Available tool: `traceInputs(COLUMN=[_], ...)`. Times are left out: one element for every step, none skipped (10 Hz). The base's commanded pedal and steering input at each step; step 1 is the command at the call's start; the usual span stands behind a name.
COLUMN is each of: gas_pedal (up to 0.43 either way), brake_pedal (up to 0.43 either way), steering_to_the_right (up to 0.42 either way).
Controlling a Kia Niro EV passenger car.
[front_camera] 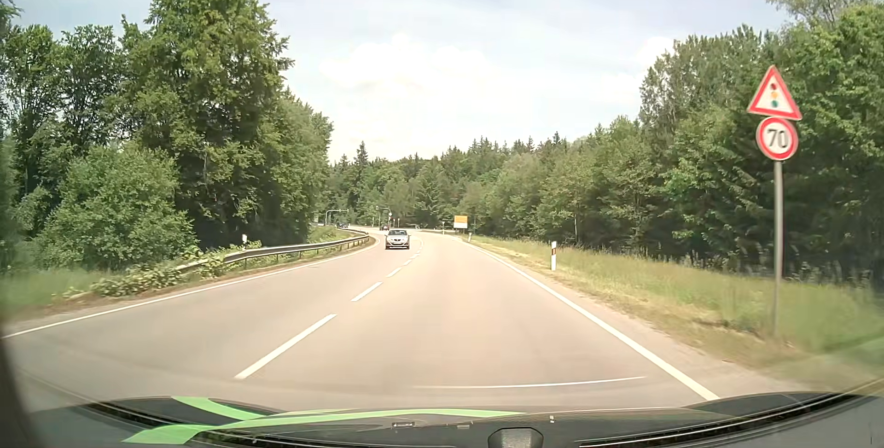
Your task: Follow the waypoints while adhering to traffic rules and regulations
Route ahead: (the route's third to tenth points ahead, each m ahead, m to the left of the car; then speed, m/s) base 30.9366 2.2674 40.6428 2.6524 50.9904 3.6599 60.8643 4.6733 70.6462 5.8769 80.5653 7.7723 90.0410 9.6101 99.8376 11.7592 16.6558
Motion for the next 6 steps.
traceInputs(gas_pedal=[0.067, 0.067, 0.067, 0.067, 0.067, 0.067], brake_pedal=[0.000, 0.000, 0.000, 0.000, 0.000, 0.000], steering_to_the_right=[-0.015, -0.015, -0.015, -0.015, -0.015, -0.015])
